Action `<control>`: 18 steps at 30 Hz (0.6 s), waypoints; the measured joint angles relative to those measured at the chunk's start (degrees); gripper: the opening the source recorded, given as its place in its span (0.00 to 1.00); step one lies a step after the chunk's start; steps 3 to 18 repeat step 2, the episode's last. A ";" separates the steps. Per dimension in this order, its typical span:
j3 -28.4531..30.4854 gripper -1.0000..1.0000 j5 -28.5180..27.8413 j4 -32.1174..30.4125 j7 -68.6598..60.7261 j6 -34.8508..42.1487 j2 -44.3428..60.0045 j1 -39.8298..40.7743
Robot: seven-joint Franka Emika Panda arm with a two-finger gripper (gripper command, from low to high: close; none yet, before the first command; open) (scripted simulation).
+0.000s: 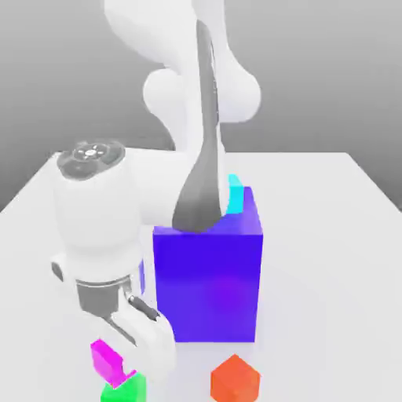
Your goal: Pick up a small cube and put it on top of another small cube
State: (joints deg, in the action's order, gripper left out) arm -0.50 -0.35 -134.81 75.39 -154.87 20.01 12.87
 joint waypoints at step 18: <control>0.00 1.00 0.00 0.00 0.00 0.00 0.00 0.00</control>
